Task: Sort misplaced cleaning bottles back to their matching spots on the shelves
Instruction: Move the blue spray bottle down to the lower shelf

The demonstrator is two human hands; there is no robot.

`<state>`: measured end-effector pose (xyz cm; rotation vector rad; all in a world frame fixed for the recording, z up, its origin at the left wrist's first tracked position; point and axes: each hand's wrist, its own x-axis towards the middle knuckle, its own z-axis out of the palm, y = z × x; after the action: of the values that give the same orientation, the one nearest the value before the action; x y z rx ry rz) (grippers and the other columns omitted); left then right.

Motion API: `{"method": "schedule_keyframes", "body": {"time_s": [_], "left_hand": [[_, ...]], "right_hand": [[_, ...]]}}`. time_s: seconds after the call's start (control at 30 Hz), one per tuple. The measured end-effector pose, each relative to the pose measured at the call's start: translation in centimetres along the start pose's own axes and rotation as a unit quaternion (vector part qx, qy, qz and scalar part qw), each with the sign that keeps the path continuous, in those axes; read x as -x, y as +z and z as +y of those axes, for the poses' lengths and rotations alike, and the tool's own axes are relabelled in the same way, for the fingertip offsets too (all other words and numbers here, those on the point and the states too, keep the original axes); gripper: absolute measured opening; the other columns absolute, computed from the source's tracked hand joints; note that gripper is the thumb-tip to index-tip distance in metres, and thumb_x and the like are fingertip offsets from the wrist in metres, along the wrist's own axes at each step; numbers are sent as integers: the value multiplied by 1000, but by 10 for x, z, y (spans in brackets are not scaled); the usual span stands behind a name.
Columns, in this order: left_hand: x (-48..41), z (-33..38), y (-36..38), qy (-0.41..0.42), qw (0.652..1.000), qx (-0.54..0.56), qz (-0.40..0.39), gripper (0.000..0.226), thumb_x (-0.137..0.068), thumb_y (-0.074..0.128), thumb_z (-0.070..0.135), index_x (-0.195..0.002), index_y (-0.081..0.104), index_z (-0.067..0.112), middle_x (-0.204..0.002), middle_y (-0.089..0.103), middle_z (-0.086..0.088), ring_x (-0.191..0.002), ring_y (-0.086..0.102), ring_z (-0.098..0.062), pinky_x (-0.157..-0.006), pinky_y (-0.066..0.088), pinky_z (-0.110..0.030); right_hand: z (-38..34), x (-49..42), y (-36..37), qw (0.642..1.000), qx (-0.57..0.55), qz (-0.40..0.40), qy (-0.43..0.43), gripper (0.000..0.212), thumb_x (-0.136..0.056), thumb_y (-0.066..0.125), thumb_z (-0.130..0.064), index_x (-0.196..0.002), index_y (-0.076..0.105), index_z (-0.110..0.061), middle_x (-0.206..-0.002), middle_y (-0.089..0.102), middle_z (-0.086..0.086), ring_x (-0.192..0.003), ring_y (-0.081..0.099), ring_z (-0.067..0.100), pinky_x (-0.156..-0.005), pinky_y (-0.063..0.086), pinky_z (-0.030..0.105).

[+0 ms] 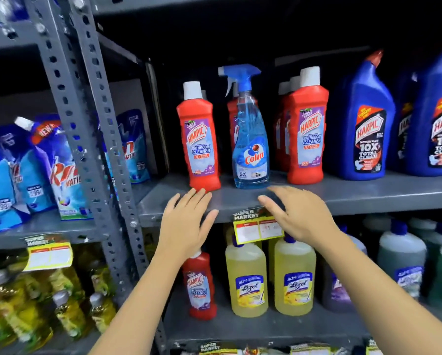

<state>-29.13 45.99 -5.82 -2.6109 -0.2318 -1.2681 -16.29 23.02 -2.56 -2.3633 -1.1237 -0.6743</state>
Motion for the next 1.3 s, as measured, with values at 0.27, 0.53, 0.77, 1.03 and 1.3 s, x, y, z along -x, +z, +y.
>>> {"method": "schedule_keyframes", "body": {"time_s": [0.27, 0.53, 0.77, 1.03, 1.3], "left_hand": [[1, 1, 11, -4, 997, 2, 75, 45, -97, 41, 46, -109, 71, 15, -113, 71, -5, -104, 66, -23, -95, 41, -46], [1, -3, 14, 15, 994, 3, 107, 39, -97, 46, 43, -105, 71, 15, -109, 71, -4, -101, 66, -24, -88, 42, -43], [0, -2, 13, 7, 997, -6, 78, 39, -97, 43, 44, -105, 70, 16, -110, 71, -2, -102, 66, -23, -86, 43, -42], [0, -2, 12, 10, 996, -3, 88, 37, -97, 46, 43, -106, 70, 16, -110, 71, -2, -102, 66, -23, -87, 43, -41], [2, -3, 10, 0, 998, 23, 67, 42, -97, 43, 43, -111, 70, 15, -114, 70, -4, -106, 63, -23, -100, 36, -48]], "right_hand": [[1, -7, 6, 997, 69, 17, 3, 66, -91, 20, -68, -93, 66, -21, -96, 69, 0, -93, 64, 26, -74, 47, 37], [-23, -93, -30, 974, -96, 176, 101, 46, -84, 59, -40, -121, 56, -13, -106, 69, 9, -97, 63, 31, -73, 48, 36], [-29, -135, -26, 937, -237, 64, 248, 94, -70, 68, -67, -139, 38, -11, -138, 54, 12, -121, 56, 31, -99, 47, 44], [-31, -130, -7, 907, -335, 92, 237, 66, -64, 87, -45, -113, 55, -15, -113, 67, 3, -99, 64, 21, -89, 54, 39], [-42, -90, -28, 889, -388, 182, 162, 70, -62, 87, -44, -115, 55, -12, -114, 67, 0, -105, 65, 17, -96, 53, 42]]}}
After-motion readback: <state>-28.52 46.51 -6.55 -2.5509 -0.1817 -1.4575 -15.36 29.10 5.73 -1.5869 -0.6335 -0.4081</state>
